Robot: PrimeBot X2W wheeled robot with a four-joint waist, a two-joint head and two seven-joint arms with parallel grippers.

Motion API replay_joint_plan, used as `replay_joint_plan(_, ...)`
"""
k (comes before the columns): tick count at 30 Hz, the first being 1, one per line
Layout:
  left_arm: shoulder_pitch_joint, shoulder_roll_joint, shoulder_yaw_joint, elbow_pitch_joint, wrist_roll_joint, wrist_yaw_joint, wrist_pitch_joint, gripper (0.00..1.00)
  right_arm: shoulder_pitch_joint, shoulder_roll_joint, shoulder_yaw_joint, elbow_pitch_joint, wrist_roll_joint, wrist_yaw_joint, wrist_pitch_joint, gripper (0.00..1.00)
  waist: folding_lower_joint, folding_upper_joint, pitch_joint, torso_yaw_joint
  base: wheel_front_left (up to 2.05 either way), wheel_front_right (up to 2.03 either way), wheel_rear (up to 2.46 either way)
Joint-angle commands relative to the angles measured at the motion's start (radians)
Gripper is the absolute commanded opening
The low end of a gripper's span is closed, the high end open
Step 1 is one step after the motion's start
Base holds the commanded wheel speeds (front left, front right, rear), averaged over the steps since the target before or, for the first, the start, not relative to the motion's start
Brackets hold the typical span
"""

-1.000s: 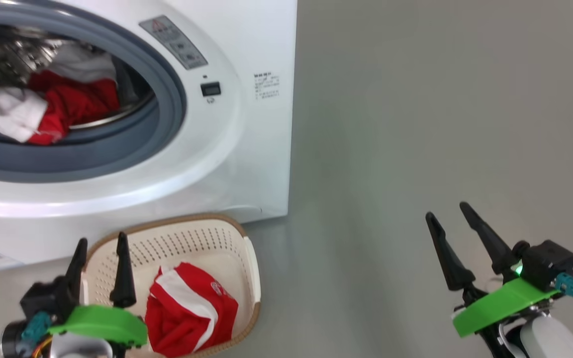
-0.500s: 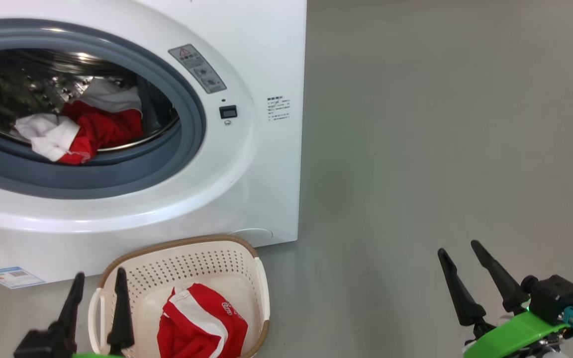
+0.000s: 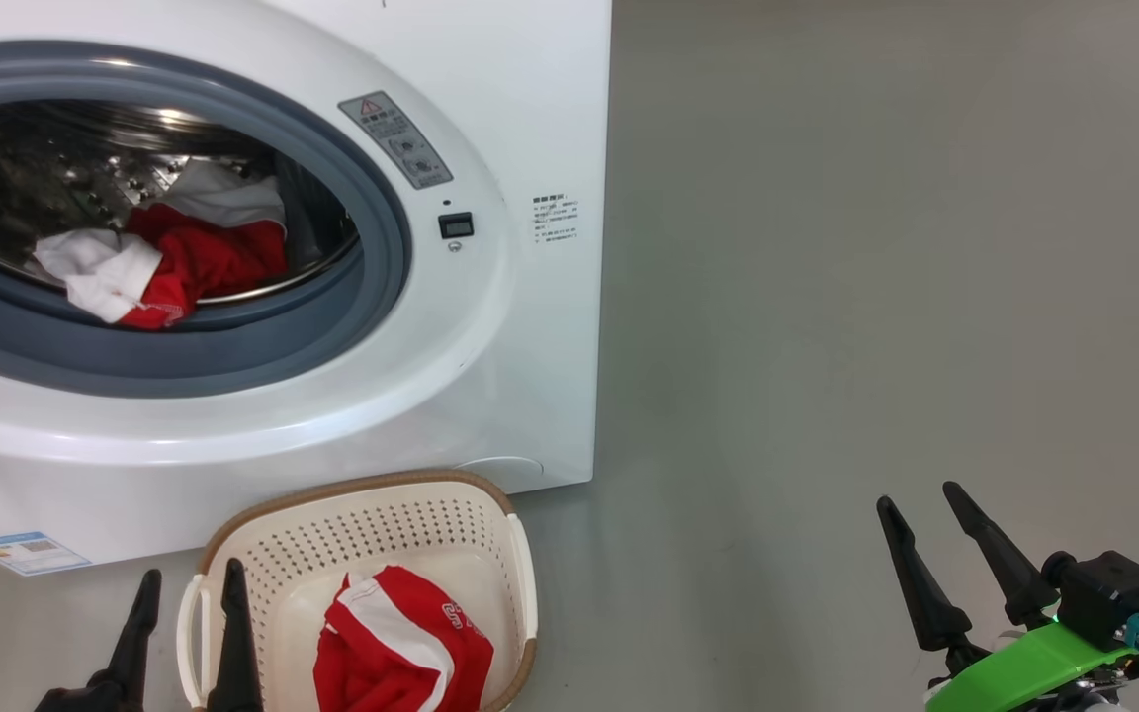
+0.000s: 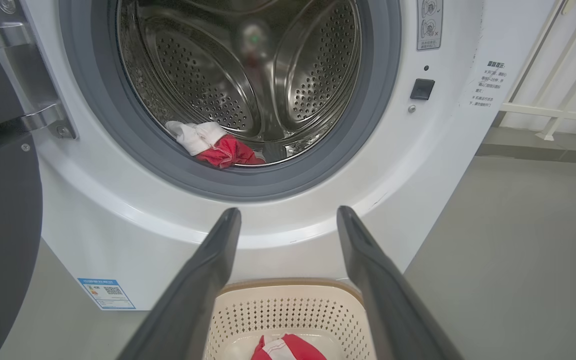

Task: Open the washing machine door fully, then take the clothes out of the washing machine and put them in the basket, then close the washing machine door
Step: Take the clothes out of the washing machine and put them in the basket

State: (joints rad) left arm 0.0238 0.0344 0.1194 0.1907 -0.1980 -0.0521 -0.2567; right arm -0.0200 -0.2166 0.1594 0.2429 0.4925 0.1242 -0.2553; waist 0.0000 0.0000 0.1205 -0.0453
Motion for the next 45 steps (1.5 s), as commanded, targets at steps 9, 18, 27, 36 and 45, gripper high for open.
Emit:
replay_joint_plan(9, -0.035, 0.016, 0.014, 0.006, -0.007, 0.014, -0.005, 1.0, -0.013, -0.007, 0.018, -0.025, -0.002, 0.007, -0.006, 1.0, 0.0, 0.0, 0.012, -0.004, 0.0, 0.0, 0.0)
replay_joint_plan(18, -0.172, 0.018, 0.029, 0.099, 0.06, 0.011, -0.005, 1.0, -0.033, 0.011, 0.033, -0.027, 0.0, 0.007, -0.006, 1.0, 0.0, 0.0, 0.068, -0.028, 0.0, 0.0, 0.0)
replay_joint_plan(27, -0.468, 0.103, 0.061, 0.262, 0.145, 0.032, -0.005, 1.0, -0.098, 0.023, 0.045, -0.042, 0.004, 0.007, -0.006, 1.0, 0.0, 0.0, 0.208, -0.076, 0.0, 0.0, 0.0)
replay_joint_plan(36, -0.689, 0.234, 0.066, 0.445, 0.208, 0.079, -0.005, 1.0, -0.165, 0.034, 0.055, -0.045, 0.008, 0.007, -0.006, 1.0, 0.0, 0.0, 0.302, -0.152, 0.0, 0.0, 0.0)
replay_joint_plan(45, -0.86, 0.332, 0.024, 0.588, 0.266, 0.148, -0.005, 1.0, -0.198, 0.038, 0.071, -0.053, 0.009, 0.007, -0.006, 1.0, 0.0, 0.0, 0.378, -0.191, 0.0, 0.0, 0.0)
